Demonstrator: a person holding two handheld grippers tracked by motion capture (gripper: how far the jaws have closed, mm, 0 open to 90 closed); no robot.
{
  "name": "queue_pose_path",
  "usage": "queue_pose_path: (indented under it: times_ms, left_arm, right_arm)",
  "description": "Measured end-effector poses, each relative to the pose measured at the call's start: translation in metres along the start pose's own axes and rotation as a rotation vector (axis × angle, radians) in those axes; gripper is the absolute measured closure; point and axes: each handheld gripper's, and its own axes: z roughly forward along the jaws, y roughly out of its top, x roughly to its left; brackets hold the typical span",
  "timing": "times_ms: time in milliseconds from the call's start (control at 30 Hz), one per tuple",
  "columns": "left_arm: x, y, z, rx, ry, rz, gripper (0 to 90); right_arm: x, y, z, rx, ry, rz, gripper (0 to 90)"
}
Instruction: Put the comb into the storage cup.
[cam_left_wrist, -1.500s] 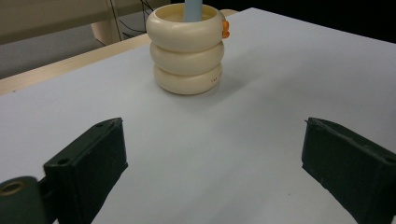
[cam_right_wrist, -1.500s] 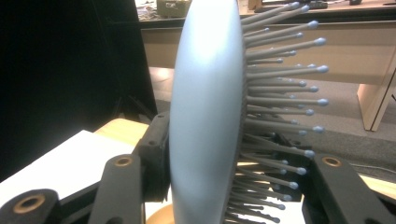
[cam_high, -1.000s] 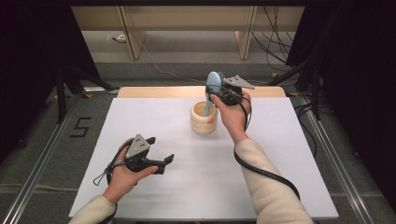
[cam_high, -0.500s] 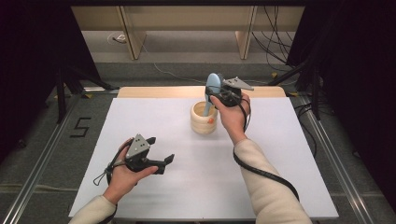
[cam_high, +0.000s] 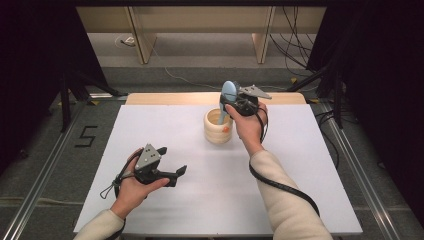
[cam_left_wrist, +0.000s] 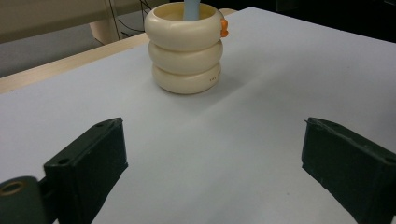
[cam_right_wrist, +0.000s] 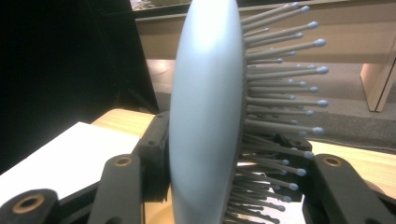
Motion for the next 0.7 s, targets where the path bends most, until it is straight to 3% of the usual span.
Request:
queue_pose_path:
  times_ms: [700]
  left_arm:
    - [-0.0001, 0.0003, 0.0000, -0.002, 0.000, 0.001, 6.1]
  right_arm:
    - [-0.0031, -0.0067, 0.0045, 0.010, -0.003, 0.029, 49.5]
